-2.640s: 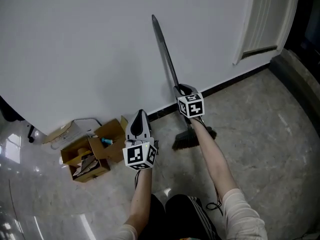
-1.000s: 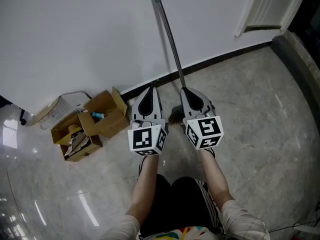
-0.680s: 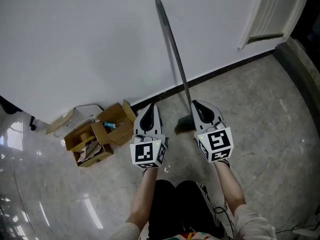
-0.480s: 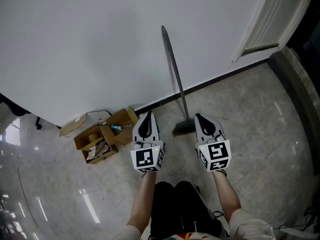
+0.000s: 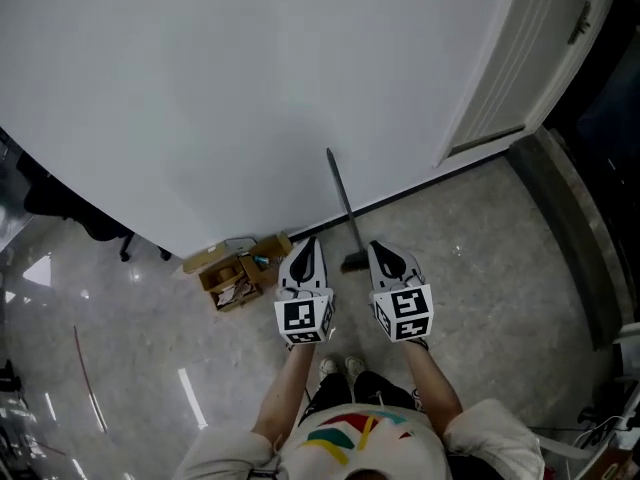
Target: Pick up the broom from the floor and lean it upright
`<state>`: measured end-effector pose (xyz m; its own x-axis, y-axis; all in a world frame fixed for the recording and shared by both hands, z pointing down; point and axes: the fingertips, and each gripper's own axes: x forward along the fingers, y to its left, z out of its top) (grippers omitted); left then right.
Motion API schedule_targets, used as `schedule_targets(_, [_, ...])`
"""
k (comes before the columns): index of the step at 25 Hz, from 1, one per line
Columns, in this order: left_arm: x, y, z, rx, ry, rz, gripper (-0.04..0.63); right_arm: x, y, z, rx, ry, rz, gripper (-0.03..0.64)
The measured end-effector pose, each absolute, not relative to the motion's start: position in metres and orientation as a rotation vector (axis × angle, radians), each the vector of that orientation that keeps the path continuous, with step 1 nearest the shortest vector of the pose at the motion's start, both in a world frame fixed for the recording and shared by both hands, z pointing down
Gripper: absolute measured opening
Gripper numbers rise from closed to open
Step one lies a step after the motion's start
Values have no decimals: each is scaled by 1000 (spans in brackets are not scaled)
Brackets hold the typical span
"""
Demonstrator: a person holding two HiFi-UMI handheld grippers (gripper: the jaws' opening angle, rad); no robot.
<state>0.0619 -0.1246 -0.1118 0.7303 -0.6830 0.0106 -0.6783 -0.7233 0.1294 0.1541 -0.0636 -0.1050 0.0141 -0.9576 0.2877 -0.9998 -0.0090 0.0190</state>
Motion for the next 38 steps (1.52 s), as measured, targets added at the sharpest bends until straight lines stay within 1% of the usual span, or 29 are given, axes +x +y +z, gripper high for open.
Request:
schedule_targets(2, [59,-94,-153,2839,-1075,-85,44,143,-37,-144,2063,-2075,238,12])
schedule_targets(4, [56,-68,-175,2873,-1058,-114,44,137,-12,-162,2050,-2099,187,12])
schedule_targets(8, [40,-37,-178,2888,-1066,-137,44,133,23,-160,2071,-2111,178,12])
schedule_targets(12, [28,-17,-159,2879,-1083,-92,44,127,48,-151,2094,-2114,228,12])
schedule_targets(23, [33,-13,-170,2916,-1060,-124,44,130,53,-153,2098,-2105,208,12])
schedule_targets(38, [35,-28,-158,2878,-1080,-118,44,136,43,-142,2082,-2099,204,12])
